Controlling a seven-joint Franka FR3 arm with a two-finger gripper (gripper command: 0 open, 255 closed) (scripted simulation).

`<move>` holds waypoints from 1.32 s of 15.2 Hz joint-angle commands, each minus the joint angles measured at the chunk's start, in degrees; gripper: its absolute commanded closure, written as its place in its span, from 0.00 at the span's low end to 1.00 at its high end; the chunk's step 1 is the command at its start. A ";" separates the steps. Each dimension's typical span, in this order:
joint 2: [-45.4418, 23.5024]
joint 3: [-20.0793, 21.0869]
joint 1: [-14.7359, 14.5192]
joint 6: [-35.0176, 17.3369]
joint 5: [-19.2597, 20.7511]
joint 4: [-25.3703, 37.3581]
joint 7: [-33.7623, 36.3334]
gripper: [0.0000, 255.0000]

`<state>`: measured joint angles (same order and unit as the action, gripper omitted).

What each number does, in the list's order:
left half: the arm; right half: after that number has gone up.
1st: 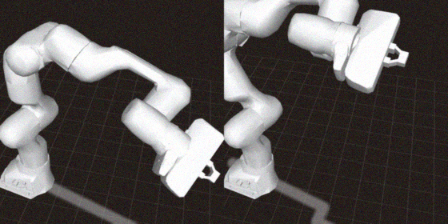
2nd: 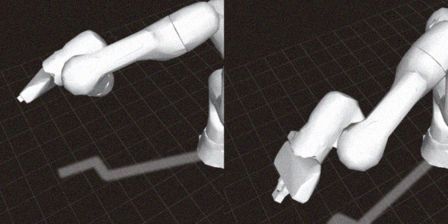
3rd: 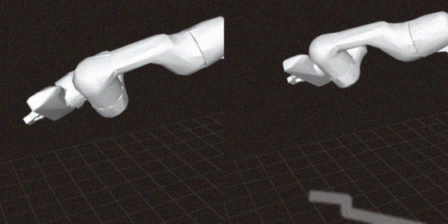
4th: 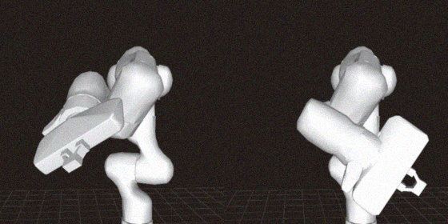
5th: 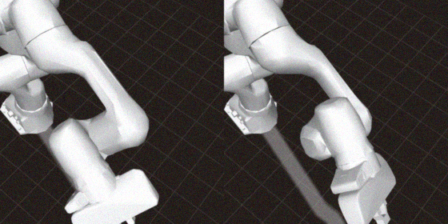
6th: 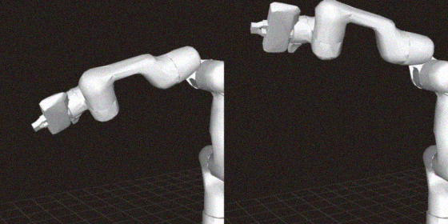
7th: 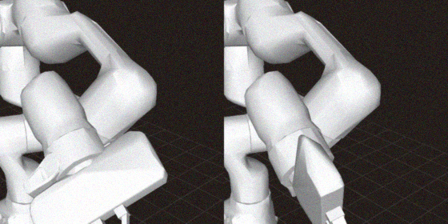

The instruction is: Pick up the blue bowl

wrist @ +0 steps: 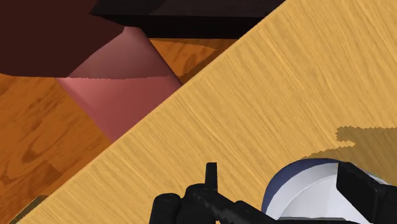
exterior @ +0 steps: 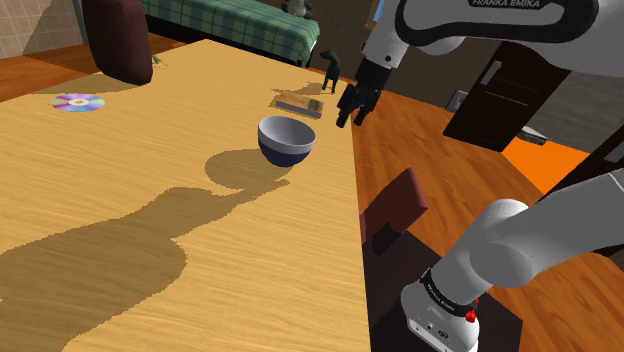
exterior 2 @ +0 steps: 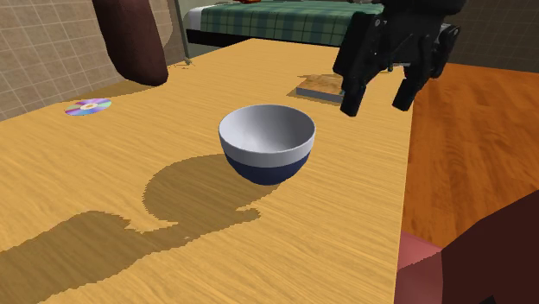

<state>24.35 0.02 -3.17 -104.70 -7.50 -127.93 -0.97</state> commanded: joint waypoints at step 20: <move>-24.72 2.10 -1.49 -6.80 0.71 14.31 1.38 1.00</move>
<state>-0.35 2.12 -4.66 -111.44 -6.79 -113.57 0.42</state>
